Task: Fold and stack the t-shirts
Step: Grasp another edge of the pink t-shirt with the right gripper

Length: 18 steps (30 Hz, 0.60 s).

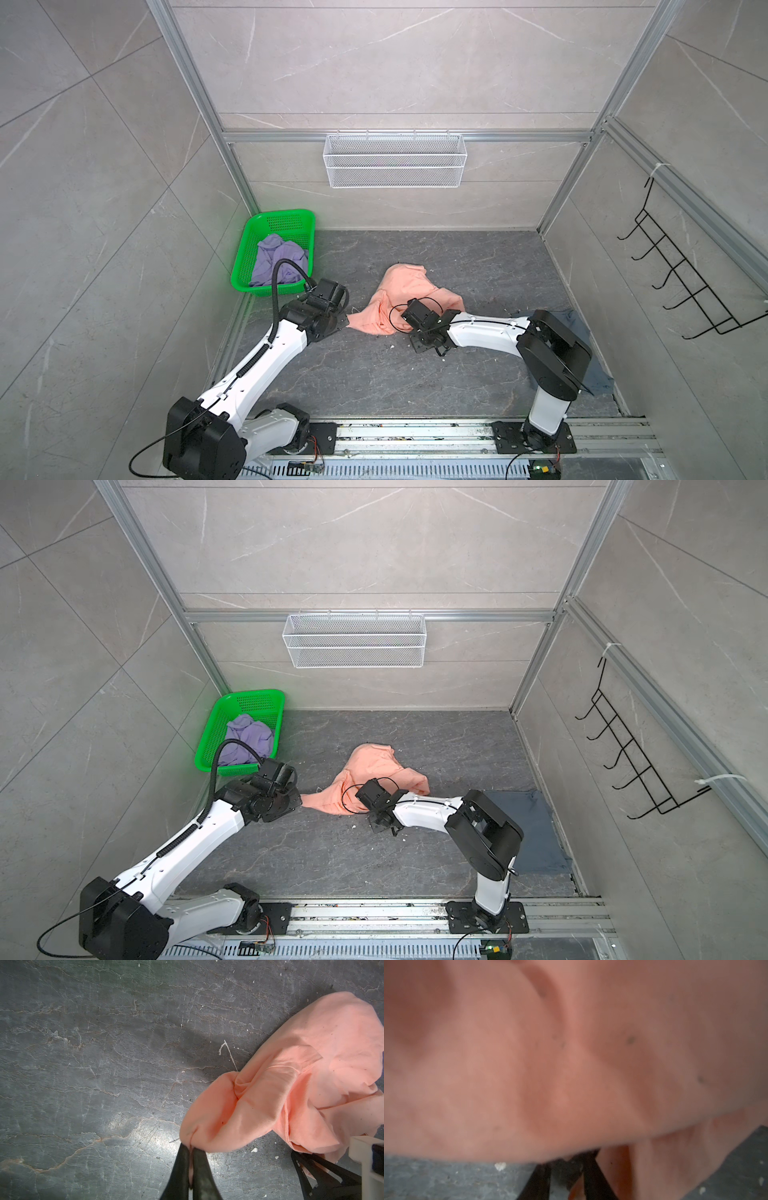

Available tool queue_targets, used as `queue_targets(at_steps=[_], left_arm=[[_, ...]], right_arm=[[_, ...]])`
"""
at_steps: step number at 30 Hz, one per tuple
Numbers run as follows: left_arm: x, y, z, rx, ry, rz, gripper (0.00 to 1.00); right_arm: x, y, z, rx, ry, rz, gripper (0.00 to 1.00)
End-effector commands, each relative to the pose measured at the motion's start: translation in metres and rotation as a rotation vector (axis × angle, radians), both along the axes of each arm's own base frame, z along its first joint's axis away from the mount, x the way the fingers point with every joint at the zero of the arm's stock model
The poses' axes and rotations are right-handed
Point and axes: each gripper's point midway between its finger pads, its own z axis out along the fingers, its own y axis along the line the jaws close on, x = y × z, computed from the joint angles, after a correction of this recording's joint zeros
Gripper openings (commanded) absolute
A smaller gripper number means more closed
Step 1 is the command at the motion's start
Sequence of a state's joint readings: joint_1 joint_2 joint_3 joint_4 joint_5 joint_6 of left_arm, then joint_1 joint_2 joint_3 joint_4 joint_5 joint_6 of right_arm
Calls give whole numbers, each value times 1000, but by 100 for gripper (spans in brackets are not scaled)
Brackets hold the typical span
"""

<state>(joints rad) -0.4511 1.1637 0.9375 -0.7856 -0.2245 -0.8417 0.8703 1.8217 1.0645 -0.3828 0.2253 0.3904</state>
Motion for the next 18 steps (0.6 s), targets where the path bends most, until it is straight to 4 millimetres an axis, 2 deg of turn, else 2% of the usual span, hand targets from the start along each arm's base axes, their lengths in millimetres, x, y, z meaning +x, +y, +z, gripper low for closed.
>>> queue_targets(at_steps=[1, 5, 7, 9, 12, 15, 18], left_arm=[[-5, 5, 2, 0, 1, 9, 0], [-5, 5, 2, 1, 2, 10, 0], [-4, 5, 2, 1, 2, 10, 0], [-5, 6, 4, 3, -4, 14, 0], [-6, 8, 7, 4, -14, 18, 0], [-5, 10, 14, 2, -35, 16, 0], [-1, 14, 25, 8, -64, 17, 0]], right_arm=[[10, 4, -6, -24, -28, 0, 38], [12, 7, -13, -40, -20, 8, 38], [13, 5, -17, -55, -19, 8, 27], [12, 3, -22, -75, -11, 5, 11], [9, -1, -23, -82, 6, 0, 0], [8, -8, -10, -88, -9, -33, 0], [8, -23, 25, -85, -46, -118, 0]])
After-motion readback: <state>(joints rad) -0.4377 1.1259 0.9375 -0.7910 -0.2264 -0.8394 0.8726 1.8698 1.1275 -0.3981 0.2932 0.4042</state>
